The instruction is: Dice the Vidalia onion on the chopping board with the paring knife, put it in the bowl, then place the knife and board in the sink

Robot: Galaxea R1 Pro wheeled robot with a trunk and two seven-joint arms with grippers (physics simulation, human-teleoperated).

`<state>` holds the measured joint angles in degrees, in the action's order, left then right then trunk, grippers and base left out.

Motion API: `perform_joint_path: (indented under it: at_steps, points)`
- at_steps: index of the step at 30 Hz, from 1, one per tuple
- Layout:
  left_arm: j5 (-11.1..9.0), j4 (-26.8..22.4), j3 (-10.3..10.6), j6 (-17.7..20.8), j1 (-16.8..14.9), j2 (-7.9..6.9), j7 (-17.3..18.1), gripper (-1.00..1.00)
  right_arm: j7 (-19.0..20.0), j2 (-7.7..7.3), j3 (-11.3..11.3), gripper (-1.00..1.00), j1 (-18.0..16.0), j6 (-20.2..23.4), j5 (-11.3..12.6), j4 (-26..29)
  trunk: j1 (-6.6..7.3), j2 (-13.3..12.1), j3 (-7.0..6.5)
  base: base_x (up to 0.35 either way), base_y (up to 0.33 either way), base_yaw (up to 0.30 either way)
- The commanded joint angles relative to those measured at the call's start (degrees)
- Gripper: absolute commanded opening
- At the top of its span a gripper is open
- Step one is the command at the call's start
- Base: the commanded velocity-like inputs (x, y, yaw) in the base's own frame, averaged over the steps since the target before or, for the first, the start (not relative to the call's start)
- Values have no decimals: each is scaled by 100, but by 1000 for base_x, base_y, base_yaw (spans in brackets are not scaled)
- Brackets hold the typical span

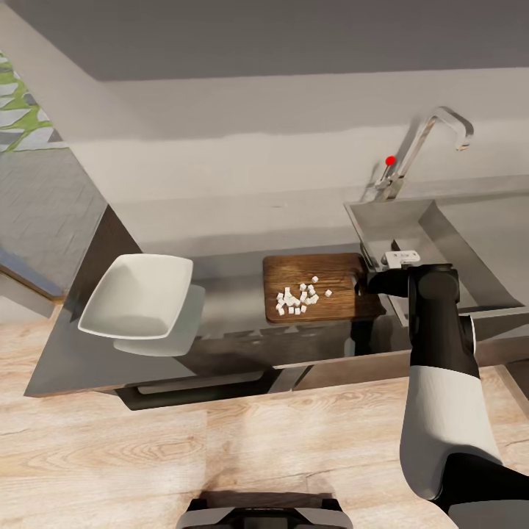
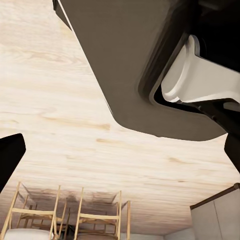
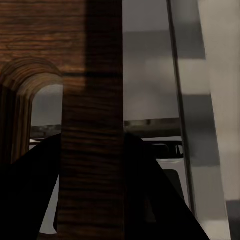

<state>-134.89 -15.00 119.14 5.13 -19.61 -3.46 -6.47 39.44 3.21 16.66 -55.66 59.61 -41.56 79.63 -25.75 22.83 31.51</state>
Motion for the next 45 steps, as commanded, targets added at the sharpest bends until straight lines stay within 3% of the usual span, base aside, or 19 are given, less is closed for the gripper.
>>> perform_joint_path:
  at_steps: [1, 45]
  points:
    - [-11, -21, 13, -3, -8, -5, -29, 100, 55, 5, 12, -100, -6, 16, -45, 4, -3, 10, 8, 0, 0, 0]
    - [-11, -21, 13, -3, -8, -5, -29, 100, 55, 4, 21, -100, -30, 39, -46, 8, -3, 10, 8, 0, 3, 0]
